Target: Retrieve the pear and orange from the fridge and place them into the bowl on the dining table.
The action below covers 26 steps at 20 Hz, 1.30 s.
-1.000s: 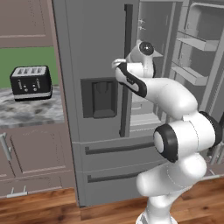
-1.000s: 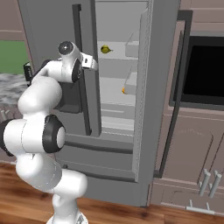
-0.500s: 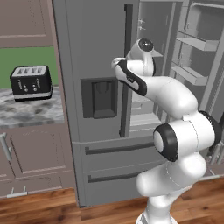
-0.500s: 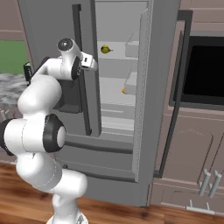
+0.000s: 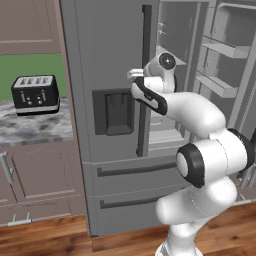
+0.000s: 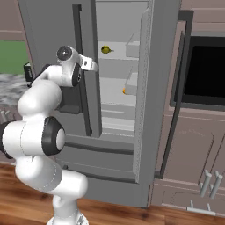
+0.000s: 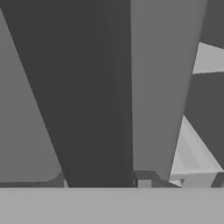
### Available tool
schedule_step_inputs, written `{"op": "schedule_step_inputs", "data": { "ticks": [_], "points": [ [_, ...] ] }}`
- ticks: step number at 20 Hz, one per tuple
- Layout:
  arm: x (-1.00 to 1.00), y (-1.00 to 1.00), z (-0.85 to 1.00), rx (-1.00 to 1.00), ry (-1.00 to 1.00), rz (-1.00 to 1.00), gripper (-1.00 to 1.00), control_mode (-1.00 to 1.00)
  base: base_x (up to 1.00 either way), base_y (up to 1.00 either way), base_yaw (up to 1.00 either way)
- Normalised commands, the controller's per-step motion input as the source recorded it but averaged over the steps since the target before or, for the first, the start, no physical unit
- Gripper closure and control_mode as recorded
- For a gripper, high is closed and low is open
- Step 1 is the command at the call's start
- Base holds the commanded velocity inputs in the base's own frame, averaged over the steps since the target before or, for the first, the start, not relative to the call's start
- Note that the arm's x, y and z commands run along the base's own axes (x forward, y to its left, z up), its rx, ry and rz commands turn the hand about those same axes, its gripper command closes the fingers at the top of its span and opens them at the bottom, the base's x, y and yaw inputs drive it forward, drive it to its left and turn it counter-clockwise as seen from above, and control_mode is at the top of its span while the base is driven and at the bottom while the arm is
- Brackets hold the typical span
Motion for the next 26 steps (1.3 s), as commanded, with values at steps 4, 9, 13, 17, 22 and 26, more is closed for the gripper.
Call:
{"op": "schedule_step_inputs", "data": {
  "ticks": [4, 9, 13, 17, 22, 26],
  "points": [
    [-0.31, 0.08, 0.0, -0.01, 0.24, 0.0, 1.0, -1.0, 0.0, 0.0, 0.0],
    [-0.96, 0.19, 0.07, 0.0, 0.23, 0.02, 1.0, -1.0, 0.0, 0.0, 0.0],
    [-1.0, 0.71, 0.0, -0.06, 0.01, 0.04, 1.0, -1.0, 0.0, 0.0, 0.0],
    [-1.0, 0.76, 0.0, -0.14, -0.03, 0.02, 1.0, -1.0, 0.0, 0.0, 0.0],
    [-1.0, 0.84, 0.0, -0.17, -0.04, 0.0, 1.0, -1.0, 0.0, 0.0, 0.0],
    [-1.0, 0.71, 0.04, -0.13, 0.0, 0.0, 1.0, -1.0, 0.0, 0.0, 0.0]
  ]
}}
